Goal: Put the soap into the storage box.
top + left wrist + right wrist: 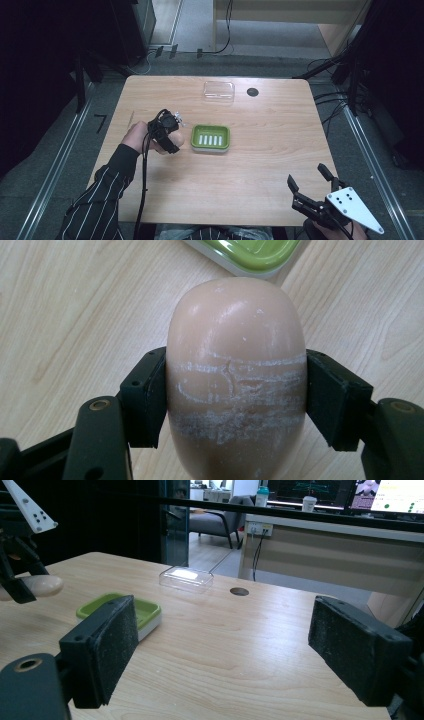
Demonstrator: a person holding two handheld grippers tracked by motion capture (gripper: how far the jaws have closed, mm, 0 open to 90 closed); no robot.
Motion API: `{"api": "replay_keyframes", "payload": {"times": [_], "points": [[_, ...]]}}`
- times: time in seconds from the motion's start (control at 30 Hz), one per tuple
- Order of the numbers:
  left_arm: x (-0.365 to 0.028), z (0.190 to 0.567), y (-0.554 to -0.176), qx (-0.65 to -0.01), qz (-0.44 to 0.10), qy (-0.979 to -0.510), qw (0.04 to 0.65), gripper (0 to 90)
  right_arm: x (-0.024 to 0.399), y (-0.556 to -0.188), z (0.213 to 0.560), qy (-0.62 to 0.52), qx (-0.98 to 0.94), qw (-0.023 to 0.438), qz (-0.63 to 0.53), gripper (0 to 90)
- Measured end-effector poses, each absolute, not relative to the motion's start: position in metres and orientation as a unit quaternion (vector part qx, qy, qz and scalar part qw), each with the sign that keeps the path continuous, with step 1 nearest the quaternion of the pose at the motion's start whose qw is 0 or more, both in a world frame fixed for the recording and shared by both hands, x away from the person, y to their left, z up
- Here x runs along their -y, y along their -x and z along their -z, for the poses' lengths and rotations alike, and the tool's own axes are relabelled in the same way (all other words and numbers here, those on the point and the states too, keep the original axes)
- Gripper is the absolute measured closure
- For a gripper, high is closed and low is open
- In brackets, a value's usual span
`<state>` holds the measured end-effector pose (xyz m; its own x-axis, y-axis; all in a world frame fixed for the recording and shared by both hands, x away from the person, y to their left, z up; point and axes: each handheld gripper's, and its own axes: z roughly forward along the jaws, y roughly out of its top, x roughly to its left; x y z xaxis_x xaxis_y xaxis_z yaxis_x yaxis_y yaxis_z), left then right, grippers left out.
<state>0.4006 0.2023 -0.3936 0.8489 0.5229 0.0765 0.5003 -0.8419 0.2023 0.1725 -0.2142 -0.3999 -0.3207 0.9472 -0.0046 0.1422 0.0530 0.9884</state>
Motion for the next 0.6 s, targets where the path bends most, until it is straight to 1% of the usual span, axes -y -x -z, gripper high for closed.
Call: {"api": "replay_keyframes", "payload": {"times": [0.6], "points": [[-0.191,0.386,-0.408,-0.24,-0.065,-0.964,0.092,33.3,0.214,-0.173,0.4,-0.441,-0.618,0.381,-0.528,13.2]]}}
